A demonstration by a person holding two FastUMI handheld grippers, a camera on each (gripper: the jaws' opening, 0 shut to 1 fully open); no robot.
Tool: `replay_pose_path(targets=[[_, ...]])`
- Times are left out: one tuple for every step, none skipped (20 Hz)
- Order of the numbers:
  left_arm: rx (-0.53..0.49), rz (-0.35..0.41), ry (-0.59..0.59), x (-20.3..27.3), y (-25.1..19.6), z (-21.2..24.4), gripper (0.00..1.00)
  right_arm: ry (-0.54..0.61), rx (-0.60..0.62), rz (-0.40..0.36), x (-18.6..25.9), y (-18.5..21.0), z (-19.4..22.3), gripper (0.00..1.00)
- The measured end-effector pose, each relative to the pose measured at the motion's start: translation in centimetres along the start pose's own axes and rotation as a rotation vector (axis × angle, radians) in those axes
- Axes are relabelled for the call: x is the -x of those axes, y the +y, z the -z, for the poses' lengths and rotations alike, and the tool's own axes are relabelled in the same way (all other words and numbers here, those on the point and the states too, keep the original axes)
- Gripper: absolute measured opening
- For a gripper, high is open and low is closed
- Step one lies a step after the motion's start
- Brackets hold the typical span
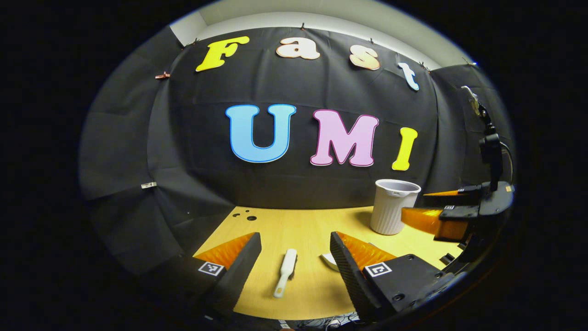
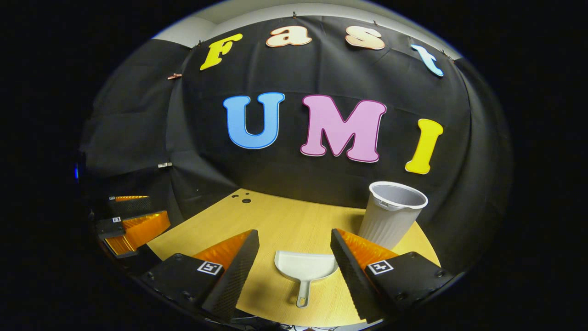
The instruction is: Pick up the small broom and dustpan from the desktop, sweep the trash into the dustpan with the broom, and then empty the trash into the garbage bin.
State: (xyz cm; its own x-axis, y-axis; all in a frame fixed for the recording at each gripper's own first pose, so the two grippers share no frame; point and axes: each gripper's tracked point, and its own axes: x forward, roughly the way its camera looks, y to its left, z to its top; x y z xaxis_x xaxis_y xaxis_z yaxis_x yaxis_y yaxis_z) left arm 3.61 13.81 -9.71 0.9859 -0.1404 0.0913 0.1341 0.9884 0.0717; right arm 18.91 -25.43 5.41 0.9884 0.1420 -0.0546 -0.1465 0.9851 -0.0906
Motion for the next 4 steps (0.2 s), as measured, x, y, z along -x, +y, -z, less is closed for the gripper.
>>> replay_pose_path(targets=[[0.016, 0.005, 0.007, 0.20, 0.02, 0.17, 0.95, -0.003, -0.001, 0.012, 0.10, -0.26, -0.07, 0.98], [0.028, 0.006, 0.010, 0.15, 0.23, 0.39, 0.95, -0.002, -0.003, 0.021, 0.14, -0.38, -0.16, 0.98], [0.034, 0.006, 0.012, 0.07, 0.45, 0.40, 0.95, 0.004, -0.002, 0.028, 0.12, -0.29, -0.06, 0.98], [0.034, 0.005, 0.009, -0.18, 0.70, 0.41, 0.95, 0.009, 0.005, 0.032, 0.02, -0.22, -0.02, 0.98]])
